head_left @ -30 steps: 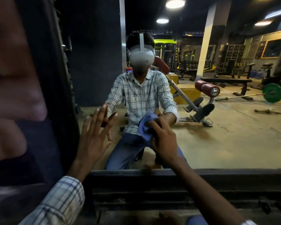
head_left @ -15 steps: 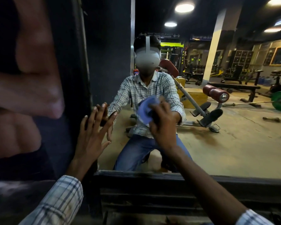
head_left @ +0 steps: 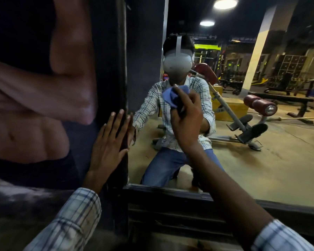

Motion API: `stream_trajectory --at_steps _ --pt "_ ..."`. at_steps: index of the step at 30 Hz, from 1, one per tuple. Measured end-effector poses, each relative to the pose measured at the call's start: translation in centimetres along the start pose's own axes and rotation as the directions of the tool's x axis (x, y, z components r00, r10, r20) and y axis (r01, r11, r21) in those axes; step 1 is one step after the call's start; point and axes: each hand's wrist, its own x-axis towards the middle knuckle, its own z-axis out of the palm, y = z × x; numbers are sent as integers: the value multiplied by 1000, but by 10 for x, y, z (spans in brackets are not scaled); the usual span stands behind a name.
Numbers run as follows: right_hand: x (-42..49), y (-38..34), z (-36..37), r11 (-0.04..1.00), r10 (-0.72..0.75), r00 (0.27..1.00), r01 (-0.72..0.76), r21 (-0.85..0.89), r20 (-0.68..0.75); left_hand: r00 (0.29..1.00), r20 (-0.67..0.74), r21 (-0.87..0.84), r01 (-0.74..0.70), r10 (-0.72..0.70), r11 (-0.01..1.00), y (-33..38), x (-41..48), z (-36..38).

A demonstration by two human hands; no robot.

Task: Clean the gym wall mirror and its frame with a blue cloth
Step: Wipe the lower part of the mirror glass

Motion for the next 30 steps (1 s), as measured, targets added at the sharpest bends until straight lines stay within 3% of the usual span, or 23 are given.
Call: stream_trajectory --at_steps 3,7,12,14,20,26,30 --pt "-19 -7 23 991 -121 983 128 -39 139 999 -4 -108 37 -38 993 -6 -3 2" --pt "-63 -4 40 954 -231 883 288 -83 409 1000 10 -182 21 -20 983 -16 -3 9" --pt "6 -33 56 988 -156 979 157 4 133 1000 14 -273 19 -15 962 -20 -3 9" --pt "23 -41 65 986 -162 980 165 -22 113 1000 30 -286 9 0 958 -21 -4 8" --pt "-63 -23 81 984 -154 944 172 -38 292 997 61 -316 71 -55 946 -27 -7 16" --pt "-138 14 77 958 -169 853 260 -121 494 995 76 -195 77 -63 978 -32 -16 22" --pt "-150 24 58 975 -98 860 183 -124 501 995 61 -163 91 -82 982 -22 -17 19"
